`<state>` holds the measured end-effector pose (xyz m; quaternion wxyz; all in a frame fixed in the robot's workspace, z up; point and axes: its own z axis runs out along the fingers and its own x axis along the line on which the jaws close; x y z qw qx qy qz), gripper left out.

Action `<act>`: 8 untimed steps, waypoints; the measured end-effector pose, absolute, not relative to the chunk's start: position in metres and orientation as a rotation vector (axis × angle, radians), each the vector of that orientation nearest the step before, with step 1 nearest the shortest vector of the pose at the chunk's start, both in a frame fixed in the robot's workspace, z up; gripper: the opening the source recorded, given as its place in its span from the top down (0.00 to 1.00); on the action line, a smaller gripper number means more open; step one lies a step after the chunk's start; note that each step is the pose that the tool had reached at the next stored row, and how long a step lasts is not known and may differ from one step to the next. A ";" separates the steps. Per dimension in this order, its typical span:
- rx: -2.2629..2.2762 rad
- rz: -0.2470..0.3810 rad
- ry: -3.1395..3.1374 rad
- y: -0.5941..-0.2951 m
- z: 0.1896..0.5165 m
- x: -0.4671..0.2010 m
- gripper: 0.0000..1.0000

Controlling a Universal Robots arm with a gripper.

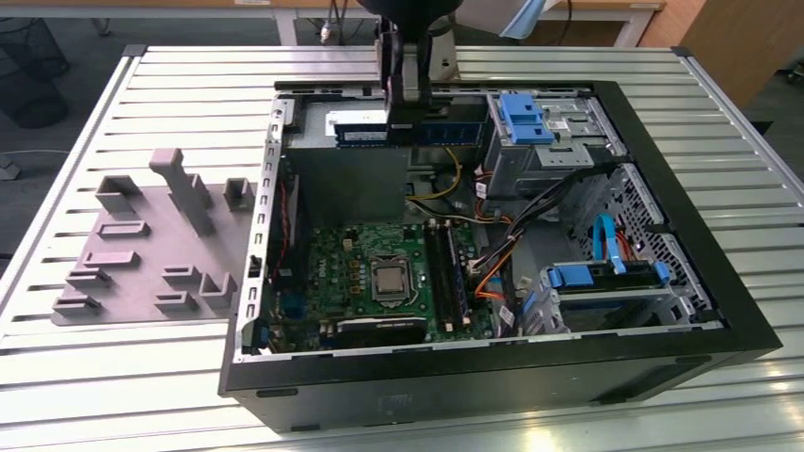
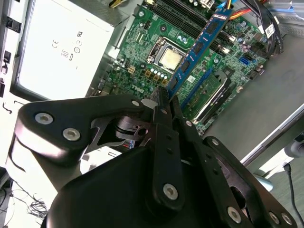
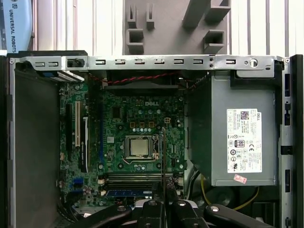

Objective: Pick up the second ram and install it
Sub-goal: 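Insert the second ram into the second slot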

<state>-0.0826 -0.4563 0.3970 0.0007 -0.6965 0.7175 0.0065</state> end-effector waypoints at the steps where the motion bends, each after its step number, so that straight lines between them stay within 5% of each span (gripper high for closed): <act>1: -2.182 0.020 2.258 -0.456 0.397 -0.083 0.86; 8: -2.143 0.020 2.295 -0.456 0.397 -0.083 0.86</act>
